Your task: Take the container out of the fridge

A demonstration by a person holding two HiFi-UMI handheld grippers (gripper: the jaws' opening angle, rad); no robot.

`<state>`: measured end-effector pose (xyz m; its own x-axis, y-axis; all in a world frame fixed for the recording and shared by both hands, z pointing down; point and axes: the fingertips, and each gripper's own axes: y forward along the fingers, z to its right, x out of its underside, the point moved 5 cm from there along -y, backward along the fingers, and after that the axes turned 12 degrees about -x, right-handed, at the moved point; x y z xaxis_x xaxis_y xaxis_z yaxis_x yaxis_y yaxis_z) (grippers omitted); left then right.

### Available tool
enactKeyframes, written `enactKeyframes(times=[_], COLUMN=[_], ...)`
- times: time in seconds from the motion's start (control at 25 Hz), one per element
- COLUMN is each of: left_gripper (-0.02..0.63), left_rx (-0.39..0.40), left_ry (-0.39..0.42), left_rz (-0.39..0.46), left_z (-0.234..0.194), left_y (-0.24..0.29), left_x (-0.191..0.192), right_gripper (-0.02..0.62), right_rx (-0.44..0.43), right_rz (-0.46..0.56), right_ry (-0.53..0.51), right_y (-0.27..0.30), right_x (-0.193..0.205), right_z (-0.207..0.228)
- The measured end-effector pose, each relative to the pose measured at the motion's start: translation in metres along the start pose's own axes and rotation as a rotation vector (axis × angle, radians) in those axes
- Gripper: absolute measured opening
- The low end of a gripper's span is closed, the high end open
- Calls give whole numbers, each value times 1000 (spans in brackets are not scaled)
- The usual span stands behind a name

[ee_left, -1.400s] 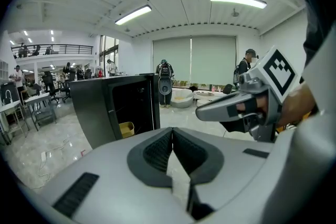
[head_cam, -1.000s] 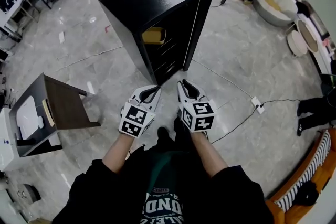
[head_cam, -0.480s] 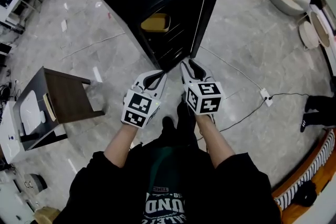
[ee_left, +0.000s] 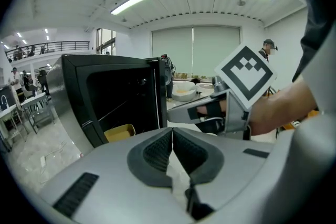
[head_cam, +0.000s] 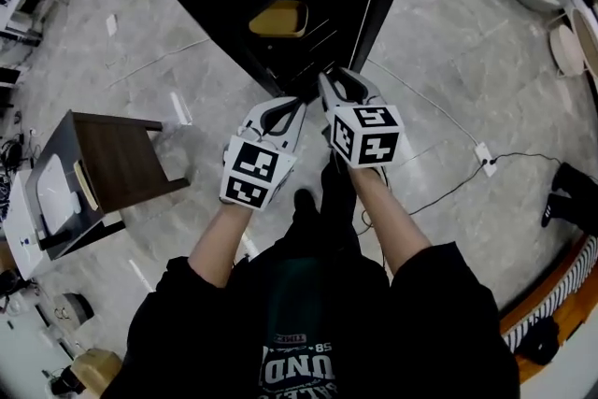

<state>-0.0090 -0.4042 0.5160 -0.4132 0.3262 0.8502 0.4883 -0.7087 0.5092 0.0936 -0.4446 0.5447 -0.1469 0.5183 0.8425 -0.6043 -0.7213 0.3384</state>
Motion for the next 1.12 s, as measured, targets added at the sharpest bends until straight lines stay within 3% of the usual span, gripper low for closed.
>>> enactKeyframes(times=[0.36,1.12], left_gripper=[14,14], left_rx=[-21,-98], left_ry=[-2,-55], left_rz=[-38,-90], left_z=[-9,-34], left_y=[26,42], left_x=[9,36], right_gripper=[98,141], right_rx=[-3,18], right_rz=[-13,-15], right_ry=[29,88], right_y=[48,118], right_x=[3,23], right_z=[41,81])
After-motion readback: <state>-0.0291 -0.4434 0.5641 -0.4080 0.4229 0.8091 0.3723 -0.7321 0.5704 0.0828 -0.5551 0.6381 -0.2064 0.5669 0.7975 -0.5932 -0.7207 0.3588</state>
